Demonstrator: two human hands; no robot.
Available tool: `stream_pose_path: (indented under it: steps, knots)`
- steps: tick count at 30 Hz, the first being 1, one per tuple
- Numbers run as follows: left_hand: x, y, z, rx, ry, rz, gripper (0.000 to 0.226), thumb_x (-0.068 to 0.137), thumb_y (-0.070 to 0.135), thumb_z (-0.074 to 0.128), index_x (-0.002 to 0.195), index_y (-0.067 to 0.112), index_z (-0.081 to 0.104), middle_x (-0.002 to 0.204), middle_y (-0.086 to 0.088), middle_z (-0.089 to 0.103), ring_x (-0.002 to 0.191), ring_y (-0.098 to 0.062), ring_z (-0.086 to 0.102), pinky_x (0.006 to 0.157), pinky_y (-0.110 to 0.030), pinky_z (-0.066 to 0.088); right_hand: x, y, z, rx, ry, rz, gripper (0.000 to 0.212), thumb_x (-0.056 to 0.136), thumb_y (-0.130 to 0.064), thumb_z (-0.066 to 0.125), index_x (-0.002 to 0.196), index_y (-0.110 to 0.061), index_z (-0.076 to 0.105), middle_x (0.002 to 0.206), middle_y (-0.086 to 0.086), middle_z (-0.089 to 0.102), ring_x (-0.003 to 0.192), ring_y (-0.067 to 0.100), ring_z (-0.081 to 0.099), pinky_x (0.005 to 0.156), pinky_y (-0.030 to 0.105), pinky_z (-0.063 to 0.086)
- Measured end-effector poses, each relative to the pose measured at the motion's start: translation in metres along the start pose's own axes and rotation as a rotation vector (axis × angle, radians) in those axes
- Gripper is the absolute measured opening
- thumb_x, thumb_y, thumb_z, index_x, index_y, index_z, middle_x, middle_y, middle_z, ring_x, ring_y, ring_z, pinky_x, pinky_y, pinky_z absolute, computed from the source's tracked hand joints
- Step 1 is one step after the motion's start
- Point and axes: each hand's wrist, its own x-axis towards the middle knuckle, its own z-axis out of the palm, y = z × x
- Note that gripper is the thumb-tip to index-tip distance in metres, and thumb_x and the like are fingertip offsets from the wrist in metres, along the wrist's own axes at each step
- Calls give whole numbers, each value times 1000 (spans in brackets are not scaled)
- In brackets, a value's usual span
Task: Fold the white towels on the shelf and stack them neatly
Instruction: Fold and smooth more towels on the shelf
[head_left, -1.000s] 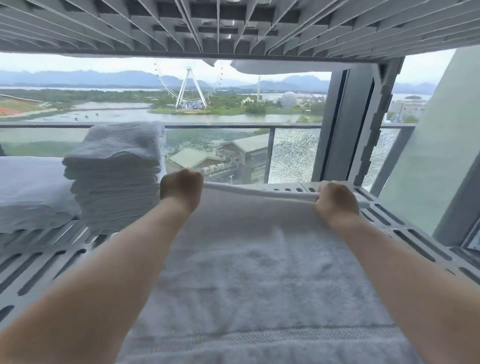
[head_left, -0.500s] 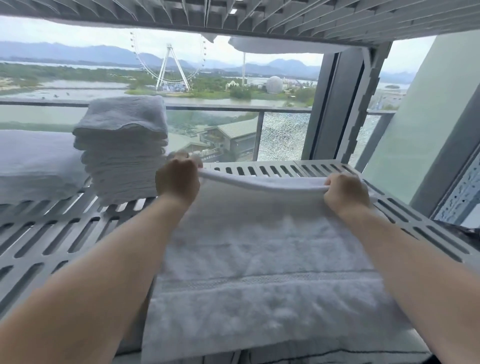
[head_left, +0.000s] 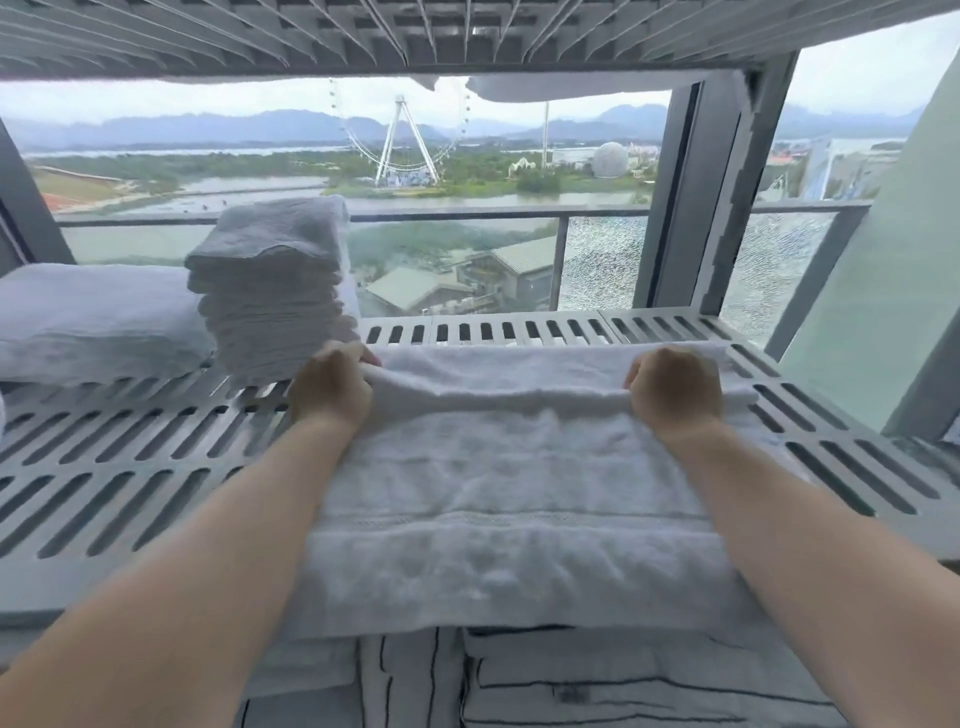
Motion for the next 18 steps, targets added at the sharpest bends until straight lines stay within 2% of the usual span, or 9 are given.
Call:
stream_pose_path:
  steps: [3, 5, 8, 10, 13, 15, 16, 17, 18]
  knots:
    - [-2, -7, -7, -7, -74, 42, 41, 79, -2, 47, 95, 24, 74, 109, -11, 67, 100, -34, 62, 82, -39, 52, -4, -18, -10, 126, -25, -102, 33, 79, 0, 51, 78, -19, 77, 87, 10, 68, 95, 32, 59, 87, 37, 45]
    - [0, -12, -9, -72, -90, 28, 39, 80, 1, 47, 95, 24, 75, 108, -12, 69, 101, -34, 63, 83, -39, 52, -6, -37, -18, 238, -37, -204, 31, 77, 0, 51, 77, -17, 77, 86, 11, 71, 92, 31, 62, 84, 36, 49]
    - [3, -19, -7, -193, -97, 52, 31, 82, 5, 53, 93, 22, 76, 104, -8, 70, 98, -30, 63, 82, -36, 50, -8, -71, -25, 365, -121, -376, 22, 86, -10, 54, 90, -16, 75, 89, 6, 72, 89, 24, 65, 81, 36, 55]
    - [7, -21, -8, -284, -73, 92, 18, 86, 10, 62, 94, 20, 75, 101, -6, 71, 95, -27, 64, 79, -34, 50, -9, -99, -25, 392, -207, -492, 16, 89, -25, 65, 103, -19, 70, 94, 1, 71, 90, 19, 64, 83, 36, 55]
    - [21, -24, -9, -357, -2, 165, 11, 87, 16, 70, 98, 13, 73, 99, -10, 72, 91, -29, 67, 76, -35, 50, -10, -151, -18, 349, -283, -598, 59, 81, -53, 73, 128, -22, 58, 111, 2, 65, 104, 20, 59, 92, 35, 50]
    - [32, -26, -8, -341, 21, 229, 14, 89, 20, 70, 98, 10, 71, 98, -10, 71, 89, -30, 66, 78, -38, 51, -7, -183, -9, 320, -302, -588, 76, 79, -62, 70, 139, -21, 49, 120, 6, 62, 113, 24, 56, 96, 38, 47]
    - [37, -28, -7, -346, 24, 253, 14, 90, 24, 69, 96, 11, 69, 96, -8, 70, 89, -28, 66, 77, -37, 51, -4, -197, -2, 319, -313, -574, 75, 81, -62, 68, 139, -20, 48, 121, 8, 61, 114, 26, 56, 95, 39, 47]
    - [41, -29, -7, -363, 24, 270, 16, 92, 29, 69, 95, 14, 67, 95, -5, 70, 88, -24, 65, 75, -34, 49, -2, -209, 4, 335, -313, -557, 62, 86, -59, 64, 131, -18, 53, 118, 9, 62, 112, 29, 57, 90, 39, 47]
    - [45, -31, -6, -382, 20, 284, 18, 92, 34, 68, 96, 17, 66, 95, -2, 71, 89, -20, 66, 75, -32, 48, 1, -216, 11, 374, -285, -528, 43, 91, -54, 60, 114, -17, 59, 110, 11, 65, 106, 31, 59, 82, 38, 46]
